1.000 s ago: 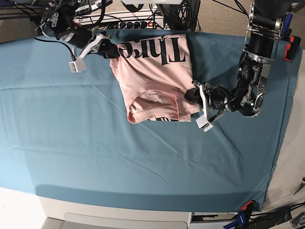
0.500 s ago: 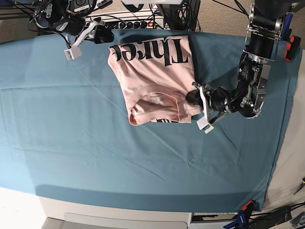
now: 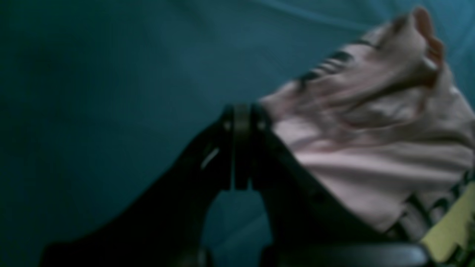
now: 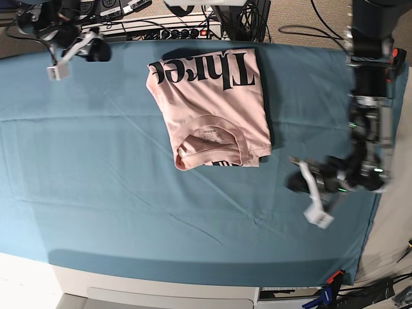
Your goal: Fold the T-shirt properly
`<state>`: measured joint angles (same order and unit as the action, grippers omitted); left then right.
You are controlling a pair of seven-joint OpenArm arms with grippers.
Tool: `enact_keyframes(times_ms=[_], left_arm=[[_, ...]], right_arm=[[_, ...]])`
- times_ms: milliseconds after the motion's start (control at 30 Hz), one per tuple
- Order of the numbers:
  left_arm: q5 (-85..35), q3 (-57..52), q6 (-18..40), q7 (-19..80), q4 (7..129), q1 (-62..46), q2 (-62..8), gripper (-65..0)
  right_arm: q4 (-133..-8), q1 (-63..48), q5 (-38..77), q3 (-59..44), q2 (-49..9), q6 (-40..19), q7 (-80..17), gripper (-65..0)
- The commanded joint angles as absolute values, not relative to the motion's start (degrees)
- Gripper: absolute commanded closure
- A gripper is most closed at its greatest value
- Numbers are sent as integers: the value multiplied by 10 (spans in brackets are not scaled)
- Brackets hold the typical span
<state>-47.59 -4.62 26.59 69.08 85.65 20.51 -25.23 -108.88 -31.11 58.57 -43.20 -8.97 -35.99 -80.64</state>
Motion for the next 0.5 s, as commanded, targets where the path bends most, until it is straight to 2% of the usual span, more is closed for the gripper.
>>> enact_keyframes(times_ms=[0, 133, 267, 367, 467], left_arm=[[-482, -64, 268, 692, 872, 209, -280, 0], [-487, -132, 261, 699, 923, 137, -365, 0], [-509, -255, 259, 709, 1001, -17, -423, 0], [-524, -366, 259, 710, 1073, -159, -422, 0], [-548, -471, 260, 712, 1152, -294, -381, 0]], right_arm=[[-1099, -313, 595, -449, -107, -362, -800, -227], [-1099, -313, 596, -490, -142, -362, -800, -227], [-1099, -316, 595, -503, -165, -362, -800, -226], [-1099, -320, 595, -503, -167, -361, -800, -226], [-1099, -330, 595, -503, -167, -361, -800, -226]])
